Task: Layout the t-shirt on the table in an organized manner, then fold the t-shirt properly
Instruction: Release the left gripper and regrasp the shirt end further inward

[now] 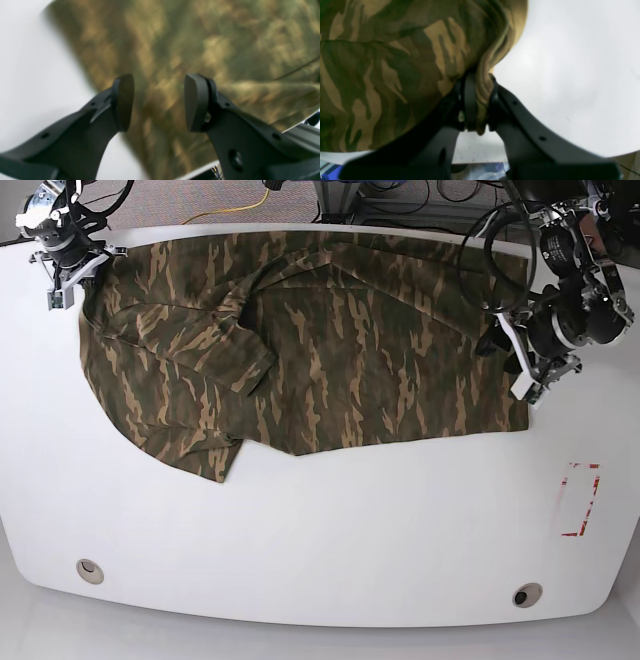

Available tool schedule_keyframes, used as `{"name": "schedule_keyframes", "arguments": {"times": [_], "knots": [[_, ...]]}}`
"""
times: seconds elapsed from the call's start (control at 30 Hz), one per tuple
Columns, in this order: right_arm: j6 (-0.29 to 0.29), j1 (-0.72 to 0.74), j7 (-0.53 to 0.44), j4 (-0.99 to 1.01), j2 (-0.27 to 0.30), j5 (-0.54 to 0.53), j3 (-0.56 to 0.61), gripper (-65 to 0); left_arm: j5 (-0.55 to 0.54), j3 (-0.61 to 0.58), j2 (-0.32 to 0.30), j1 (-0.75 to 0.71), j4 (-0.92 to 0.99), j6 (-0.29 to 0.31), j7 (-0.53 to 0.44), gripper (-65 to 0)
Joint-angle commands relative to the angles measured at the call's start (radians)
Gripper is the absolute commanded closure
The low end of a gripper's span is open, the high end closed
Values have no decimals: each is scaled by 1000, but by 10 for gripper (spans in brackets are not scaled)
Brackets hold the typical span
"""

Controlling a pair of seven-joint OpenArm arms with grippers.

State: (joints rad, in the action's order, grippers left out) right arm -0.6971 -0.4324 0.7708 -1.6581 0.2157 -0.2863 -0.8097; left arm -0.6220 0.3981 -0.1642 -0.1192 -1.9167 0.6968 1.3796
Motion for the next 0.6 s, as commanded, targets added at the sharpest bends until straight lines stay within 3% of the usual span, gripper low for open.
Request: {"name": "schedule_keyframes", "arguments": {"times": [0.0,0.13,0.3,0.57], "knots": [[-1,-1,-15,-18,17,-11,-4,-57,17,-5,-15,17,-11,1,-13,-307],[-1,10,-15,-18,17,-11,0,-57,24,-31,-15,28,-10,1,-16,-329],[-1,11,-15,-18,17,-9,-1,-57,24,-37,-15,29,10,-88,-16,-388],[-1,13,-15,-18,17,-9,0,-57,24,-37,-16,63,55,-182,-16,-389]]}}
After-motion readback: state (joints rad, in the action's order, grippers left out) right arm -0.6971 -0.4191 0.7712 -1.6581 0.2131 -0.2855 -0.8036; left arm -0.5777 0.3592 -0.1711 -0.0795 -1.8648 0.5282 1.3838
